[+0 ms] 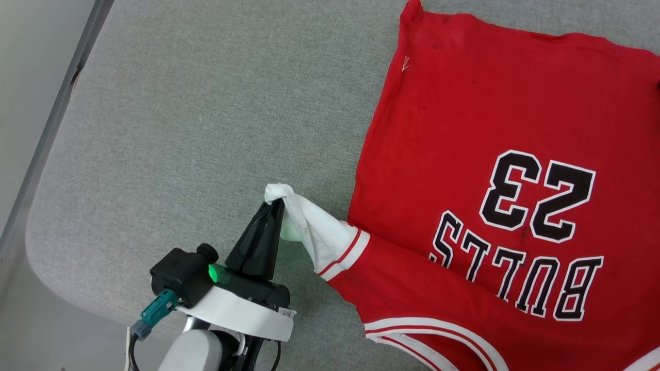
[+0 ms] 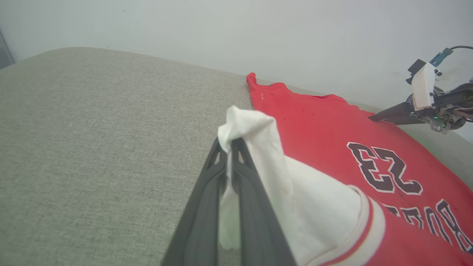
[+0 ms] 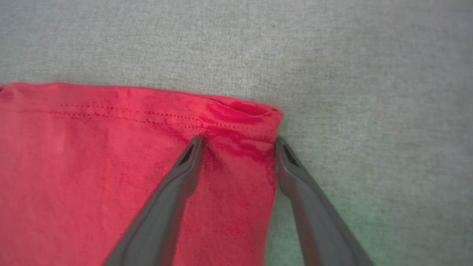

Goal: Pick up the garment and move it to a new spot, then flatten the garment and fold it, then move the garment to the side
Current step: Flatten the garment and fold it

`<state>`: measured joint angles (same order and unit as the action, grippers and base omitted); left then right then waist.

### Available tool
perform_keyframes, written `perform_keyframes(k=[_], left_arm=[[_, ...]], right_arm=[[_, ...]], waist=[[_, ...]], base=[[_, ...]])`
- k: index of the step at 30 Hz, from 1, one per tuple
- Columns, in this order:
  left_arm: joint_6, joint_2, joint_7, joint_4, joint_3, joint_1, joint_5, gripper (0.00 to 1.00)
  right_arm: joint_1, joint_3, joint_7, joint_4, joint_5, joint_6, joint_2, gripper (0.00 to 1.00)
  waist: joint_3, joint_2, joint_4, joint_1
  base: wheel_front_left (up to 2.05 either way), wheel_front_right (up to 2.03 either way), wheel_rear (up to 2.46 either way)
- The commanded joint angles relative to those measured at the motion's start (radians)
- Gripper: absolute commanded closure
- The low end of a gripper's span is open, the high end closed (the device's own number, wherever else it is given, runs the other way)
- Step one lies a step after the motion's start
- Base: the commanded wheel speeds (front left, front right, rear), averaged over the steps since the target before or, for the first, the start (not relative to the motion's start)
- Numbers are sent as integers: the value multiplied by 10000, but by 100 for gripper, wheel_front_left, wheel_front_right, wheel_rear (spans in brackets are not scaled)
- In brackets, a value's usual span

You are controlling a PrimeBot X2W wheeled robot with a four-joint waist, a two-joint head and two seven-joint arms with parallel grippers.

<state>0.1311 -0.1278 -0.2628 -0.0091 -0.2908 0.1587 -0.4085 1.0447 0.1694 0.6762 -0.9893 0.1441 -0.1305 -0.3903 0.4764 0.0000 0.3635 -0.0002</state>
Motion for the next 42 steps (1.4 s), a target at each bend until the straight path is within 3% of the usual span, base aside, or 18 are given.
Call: perform_keyframes(k=[1,8,16,21,26,32,37,42], left_arm=[[-8,26,-23,-7,4,72,48,100],[-8,53,-23,83,103,65,91,100],[-8,30,-23,298,435,-400,135,100],[-8,-11,-23,491,815,-766,190,100],[-8,-71,-23,680,1147,-1071,257,100],[-8,-193,-23,939,1482,-1403,270,100],[-8,-282,-21,1080,1671,-1622,251,100],[-8,-362,-21,1300,1748,-1762,213,100]], right_arm=[[-1228,-201,1043,-1126,232,-4,513,100],[-862,-252,861,-565,298,7,-84,100],[-656,-258,121,1108,608,5,-916,100],[-2097,-204,261,2501,1049,5,-1180,100],[-4299,466,581,4482,1611,5,-1080,100],[-7469,1736,1000,7159,1930,4,-328,100],[-9859,2705,1077,9078,1895,2,1136,100],[-11550,2934,1056,9879,1800,2,2694,100]], waist=[[24,0,-2,2],[-158,0,-67,2],[-1140,0,-558,2],[-1814,0,-1187,2],[-2363,0,-1899,2],[-2891,0,-2705,2],[-3098,0,-3190,2],[-3250,0,-3504,2]], base=[[0,0,0],[0,0,0],[0,0,0],[0,0,0],[0,0,0],[0,0,0],[0,0,0],[0,0,0]])
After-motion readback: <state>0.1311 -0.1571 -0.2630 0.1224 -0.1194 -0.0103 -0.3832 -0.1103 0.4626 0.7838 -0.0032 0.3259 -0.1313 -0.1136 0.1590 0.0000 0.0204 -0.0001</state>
